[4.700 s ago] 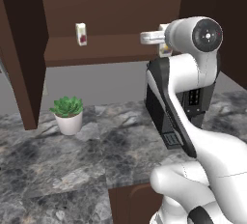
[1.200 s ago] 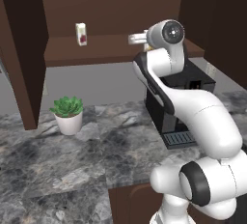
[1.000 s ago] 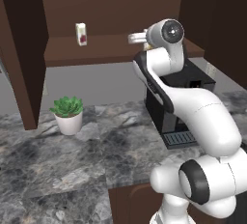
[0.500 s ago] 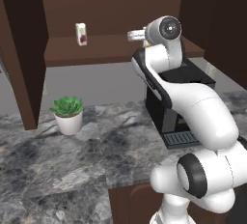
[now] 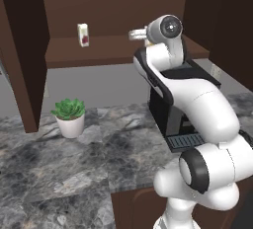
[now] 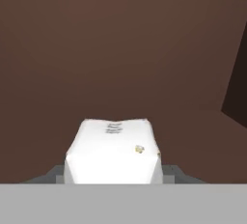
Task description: Sort all alcoholic drinks to one cabinet, and non-alcoholic drinks to the other.
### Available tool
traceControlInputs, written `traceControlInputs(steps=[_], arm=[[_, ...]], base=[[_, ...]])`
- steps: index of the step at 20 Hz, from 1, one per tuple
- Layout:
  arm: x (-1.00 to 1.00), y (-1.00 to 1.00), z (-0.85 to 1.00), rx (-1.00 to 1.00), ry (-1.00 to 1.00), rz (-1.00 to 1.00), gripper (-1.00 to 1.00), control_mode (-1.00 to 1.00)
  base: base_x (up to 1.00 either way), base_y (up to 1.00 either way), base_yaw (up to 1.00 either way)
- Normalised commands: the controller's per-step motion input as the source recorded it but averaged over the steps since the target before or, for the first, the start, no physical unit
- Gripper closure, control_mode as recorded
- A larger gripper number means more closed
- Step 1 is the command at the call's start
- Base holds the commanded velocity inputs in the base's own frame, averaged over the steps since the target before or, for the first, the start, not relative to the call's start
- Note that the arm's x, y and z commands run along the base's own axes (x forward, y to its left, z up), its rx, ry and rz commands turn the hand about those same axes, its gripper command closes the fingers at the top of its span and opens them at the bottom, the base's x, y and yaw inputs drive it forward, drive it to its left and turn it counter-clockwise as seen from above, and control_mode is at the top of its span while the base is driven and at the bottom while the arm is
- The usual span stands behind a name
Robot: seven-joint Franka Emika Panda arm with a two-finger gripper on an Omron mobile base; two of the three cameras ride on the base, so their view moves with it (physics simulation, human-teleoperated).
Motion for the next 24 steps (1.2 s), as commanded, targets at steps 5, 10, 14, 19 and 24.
traceControlInputs(steps=[5, 10, 14, 19, 24], arm=[[0.20, 0.00, 0.00, 0.00, 0.00, 0.00, 1.00, -1.00], [0.20, 0.00, -0.02, 0.00, 0.00, 0.00, 1.00, -1.00], [0.21, 0.00, -0.04, 0.00, 0.00, 0.00, 1.00, -1.00], [0.21, 0.01, -0.04, 0.00, 0.00, 0.00, 1.00, -1.00], [0.22, 0.02, -0.03, 0.00, 0.00, 0.00, 1.00, -1.00]], base=[[0.00, 0.00, 0.00], [0.00, 0.00, 0.00], [0.00, 0.00, 0.00], [0.00, 0.00, 0.00], [0.00, 0.00, 0.00]])
